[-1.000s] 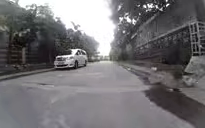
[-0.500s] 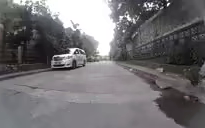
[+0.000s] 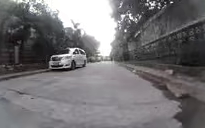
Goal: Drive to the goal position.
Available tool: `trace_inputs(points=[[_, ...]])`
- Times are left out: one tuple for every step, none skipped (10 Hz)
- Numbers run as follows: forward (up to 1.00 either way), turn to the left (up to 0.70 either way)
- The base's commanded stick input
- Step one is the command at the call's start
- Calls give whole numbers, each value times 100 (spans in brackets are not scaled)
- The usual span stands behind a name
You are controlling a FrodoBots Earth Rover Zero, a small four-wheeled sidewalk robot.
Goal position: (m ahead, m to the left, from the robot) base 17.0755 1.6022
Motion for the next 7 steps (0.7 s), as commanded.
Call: trace_inputs(points=[[100,-14],[100,-35],[100,-14],[100,1],[100,1],[100,1],[100,1]])
